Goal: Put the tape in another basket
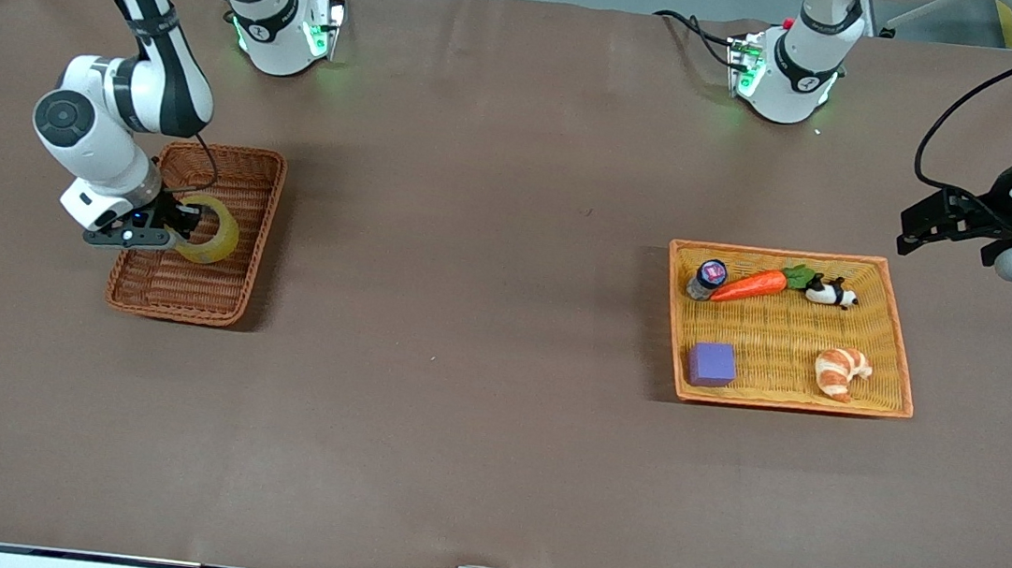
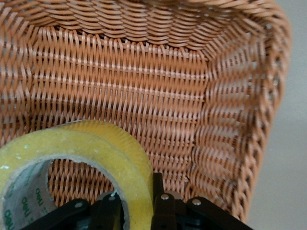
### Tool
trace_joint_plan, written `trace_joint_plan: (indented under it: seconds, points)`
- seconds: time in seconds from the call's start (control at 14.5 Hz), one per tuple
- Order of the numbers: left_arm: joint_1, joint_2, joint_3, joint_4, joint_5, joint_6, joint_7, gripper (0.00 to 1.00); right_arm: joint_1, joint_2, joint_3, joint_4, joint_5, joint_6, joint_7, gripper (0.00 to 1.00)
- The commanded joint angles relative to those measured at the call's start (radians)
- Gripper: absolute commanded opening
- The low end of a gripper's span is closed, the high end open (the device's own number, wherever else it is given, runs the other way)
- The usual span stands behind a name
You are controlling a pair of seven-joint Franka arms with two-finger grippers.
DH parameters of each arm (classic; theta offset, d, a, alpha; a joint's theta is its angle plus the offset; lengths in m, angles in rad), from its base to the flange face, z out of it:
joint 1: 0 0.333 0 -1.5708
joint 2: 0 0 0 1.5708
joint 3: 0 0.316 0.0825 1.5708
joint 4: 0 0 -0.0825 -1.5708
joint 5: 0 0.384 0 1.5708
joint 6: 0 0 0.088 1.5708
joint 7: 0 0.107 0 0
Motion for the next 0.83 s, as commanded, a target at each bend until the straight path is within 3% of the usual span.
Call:
trace_joint_plan:
  seconds: [0.0,0.07,0.14,0.34,0.55,0.76]
  points:
    - [0.002,-0.004,-0.001,0.003,0.022,0.007,0.015,1.00,-0.004,0.021,0.001,-0.008,0.027,0.031,-0.023,0.37]
    - [0.001,-0.004,-0.001,0.003,0.022,0.008,0.015,1.00,-0.004,0.016,0.001,-0.007,0.028,0.027,-0.022,0.76]
    - [0.001,-0.004,-0.001,0.003,0.022,0.010,0.015,1.00,-0.005,0.006,0.001,-0.004,0.027,0.010,-0.022,1.00]
    - [-0.001,-0.004,-0.001,0.003,0.022,0.010,0.015,1.00,-0.005,-0.079,0.005,0.068,0.031,-0.132,-0.017,1.00]
    - [-0.004,-0.005,0.001,0.003,0.022,0.010,0.013,1.00,0.003,-0.136,0.014,0.249,0.169,-0.336,-0.020,1.00]
    - [0.001,-0.010,-0.001,0.001,0.028,0.010,0.013,1.00,0.003,-0.131,0.014,0.511,0.186,-0.623,-0.014,1.00]
